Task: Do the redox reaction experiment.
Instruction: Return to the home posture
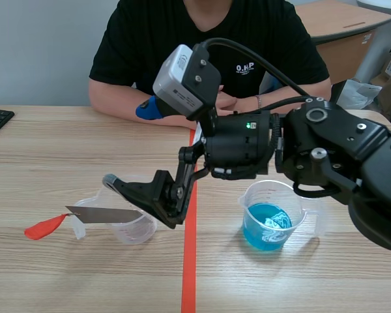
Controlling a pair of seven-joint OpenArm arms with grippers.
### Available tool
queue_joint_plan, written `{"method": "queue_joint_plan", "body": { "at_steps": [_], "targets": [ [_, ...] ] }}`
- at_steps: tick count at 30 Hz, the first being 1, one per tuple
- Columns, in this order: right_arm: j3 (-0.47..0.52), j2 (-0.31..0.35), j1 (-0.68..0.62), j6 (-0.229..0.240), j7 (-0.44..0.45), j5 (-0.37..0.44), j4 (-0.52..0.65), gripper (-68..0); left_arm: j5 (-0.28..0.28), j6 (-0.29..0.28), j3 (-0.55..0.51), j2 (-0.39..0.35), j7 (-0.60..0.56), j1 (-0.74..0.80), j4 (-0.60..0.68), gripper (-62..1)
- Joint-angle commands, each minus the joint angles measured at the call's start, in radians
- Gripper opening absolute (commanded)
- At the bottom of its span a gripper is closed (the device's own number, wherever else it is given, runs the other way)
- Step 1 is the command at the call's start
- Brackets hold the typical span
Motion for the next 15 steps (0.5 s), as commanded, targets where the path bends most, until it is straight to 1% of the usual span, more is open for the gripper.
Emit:
{"method": "queue_joint_plan", "body": {
  "at_steps": [1, 3, 8, 11, 15],
  "targets": [
    [0.019, 0.023, -0.013, -0.043, 0.008, 0.018, 0.057, 0.4, -0.002, -0.002, 0.003, 0.005, -0.009, 0.000, 0.007, 1.4],
    [0.031, 0.056, -0.047, -0.093, -0.002, 0.018, 0.102, 0.4, -0.002, -0.002, 0.003, -0.002, -0.010, 0.000, 0.007, 1.4],
    [0.066, 0.141, -0.153, -0.208, -0.019, 0.027, 0.222, 0.4, -0.002, -0.002, 0.003, -0.063, -0.010, 0.006, 0.009, 1.4],
    [0.103, 0.193, -0.233, -0.267, -0.034, 0.043, 0.302, 0.4, -0.003, -0.010, 0.003, -0.113, -0.017, 0.014, 0.017, 1.4],
    [0.185, 0.262, -0.363, -0.341, -0.067, 0.074, 0.412, 0.4, -0.007, -0.013, 0.004, -0.191, -0.061, 0.014, 0.040, 1.4]
  ]
}}
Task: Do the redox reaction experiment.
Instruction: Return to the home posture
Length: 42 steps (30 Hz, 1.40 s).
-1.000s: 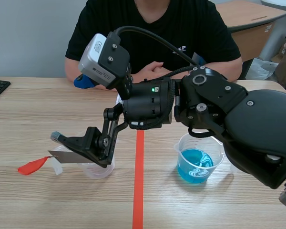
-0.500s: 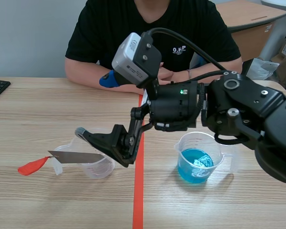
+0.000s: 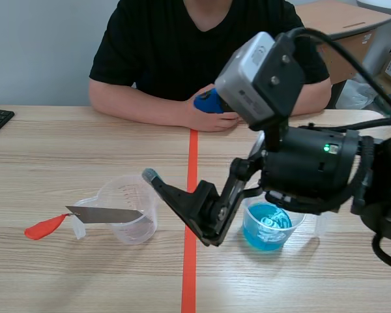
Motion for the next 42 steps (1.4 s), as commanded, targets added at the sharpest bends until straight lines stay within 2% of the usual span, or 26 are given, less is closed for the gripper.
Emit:
{"method": "queue_joint_plan", "body": {
  "at_steps": [1, 6, 13, 18, 21, 25, 32, 38, 42],
  "targets": [
    [0.048, 0.029, -0.040, -0.026, -0.003, 0.019, 0.044, 0.4, -0.004, 0.000, 0.004, -0.034, -0.023, 0.008, 0.044, 1.4],
    [0.211, 0.079, -0.247, -0.103, -0.004, 0.019, 0.146, 0.4, -0.062, -0.019, 0.004, -0.159, -0.012, 0.008, 0.109, 1.4],
    [0.434, 0.084, -0.525, -0.113, 0.001, 0.019, 0.257, 0.4, -0.161, -0.019, 0.004, -0.343, -0.008, 0.003, 0.215, 1.4],
    [0.527, 0.084, -0.691, -0.142, 0.027, 0.019, 0.310, 0.4, -0.222, -0.019, 0.004, -0.414, 0.074, -0.082, 0.267, 1.4],
    [0.570, 0.083, -0.780, -0.153, 0.047, 0.015, 0.337, 0.4, -0.243, -0.023, 0.005, -0.432, 0.077, -0.155, 0.275, 1.4],
    [0.613, 0.078, -0.871, -0.159, 0.083, 0.012, 0.353, 0.4, -0.244, -0.033, 0.010, -0.433, 0.077, -0.258, 0.276, 1.4],
    [0.632, 0.079, -0.915, -0.181, 0.094, 0.012, 0.353, 0.4, -0.278, -0.062, 0.025, -0.433, 0.056, -0.397, 0.277, 1.4],
    [0.632, 0.079, -0.915, -0.181, 0.088, 0.012, 0.353, 0.4, -0.277, -0.067, 0.135, -0.424, 0.061, -0.555, 0.276, 1.4],
    [0.632, 0.079, -0.914, -0.181, 0.085, 0.012, 0.353, 0.4, -0.270, -0.067, 0.222, -0.389, 0.074, -0.661, 0.276, 1.4]
  ]
}}
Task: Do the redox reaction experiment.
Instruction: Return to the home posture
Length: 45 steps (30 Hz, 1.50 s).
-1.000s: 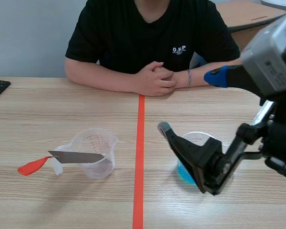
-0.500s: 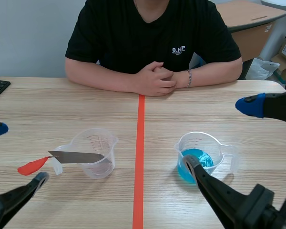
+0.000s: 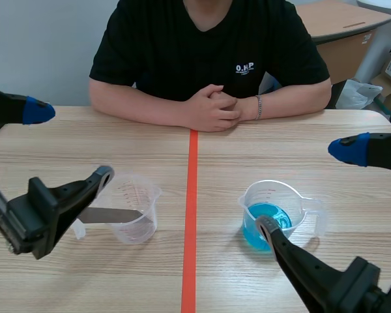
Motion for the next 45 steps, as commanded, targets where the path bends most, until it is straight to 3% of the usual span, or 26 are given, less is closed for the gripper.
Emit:
{"method": "queue_joint_plan", "body": {
  "at_steps": [1, 5, 11, 45],
  "targets": [
    [0.007, -0.003, 0.009, -0.007, 0.014, 0.004, 0.011, 0.4, 0.011, -0.001, 0.026, 0.025, -0.003, -0.031, 0.012, 1.4],
    [0.007, -0.003, 0.009, -0.007, 0.011, 0.004, 0.011, 0.4, 0.058, -0.001, 0.090, 0.071, 0.012, -0.096, 0.009, 1.4],
    [0.007, -0.003, 0.009, -0.007, 0.008, 0.004, 0.011, 0.4, 0.085, -0.001, 0.129, 0.093, -0.003, -0.122, 0.007, 1.4],
    [0.007, -0.003, 0.009, -0.007, -0.019, 0.004, 0.011, 0.4, 0.085, -0.002, 0.129, 0.092, 0.065, -0.116, 0.001, 1.4]
  ]
}}
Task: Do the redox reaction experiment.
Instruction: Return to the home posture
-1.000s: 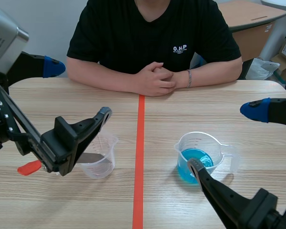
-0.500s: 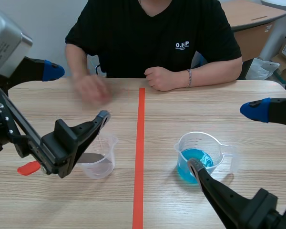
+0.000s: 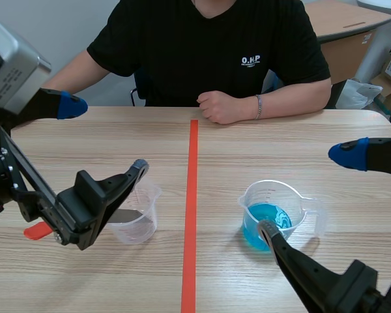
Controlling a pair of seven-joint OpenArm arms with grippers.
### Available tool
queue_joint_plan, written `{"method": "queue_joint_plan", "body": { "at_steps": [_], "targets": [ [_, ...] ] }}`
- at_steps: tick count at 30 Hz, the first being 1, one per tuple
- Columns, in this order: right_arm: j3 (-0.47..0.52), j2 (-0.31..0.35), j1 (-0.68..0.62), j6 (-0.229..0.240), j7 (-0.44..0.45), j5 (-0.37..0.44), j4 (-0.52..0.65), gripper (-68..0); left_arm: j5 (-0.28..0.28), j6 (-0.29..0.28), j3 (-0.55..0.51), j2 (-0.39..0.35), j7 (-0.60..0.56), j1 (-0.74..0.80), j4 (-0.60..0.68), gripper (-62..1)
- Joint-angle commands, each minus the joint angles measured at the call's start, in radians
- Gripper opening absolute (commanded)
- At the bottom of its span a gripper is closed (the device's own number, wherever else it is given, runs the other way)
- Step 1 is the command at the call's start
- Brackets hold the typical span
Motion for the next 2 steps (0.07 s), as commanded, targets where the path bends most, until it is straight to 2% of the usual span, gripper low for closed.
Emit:
{"method": "queue_joint_plan", "body": {
  "at_steps": [1, 2],
  "targets": [
    [0.007, -0.002, 0.009, -0.007, 0.010, 0.004, 0.011, 0.4, -0.005, -0.001, -0.004, -0.006, -0.018, 0.008, 0.004, 1.4],
    [0.007, -0.002, 0.009, -0.007, 0.010, 0.004, 0.011, 0.4, -0.006, -0.001, -0.004, -0.006, -0.020, 0.008, 0.004, 1.4]
  ]
}}
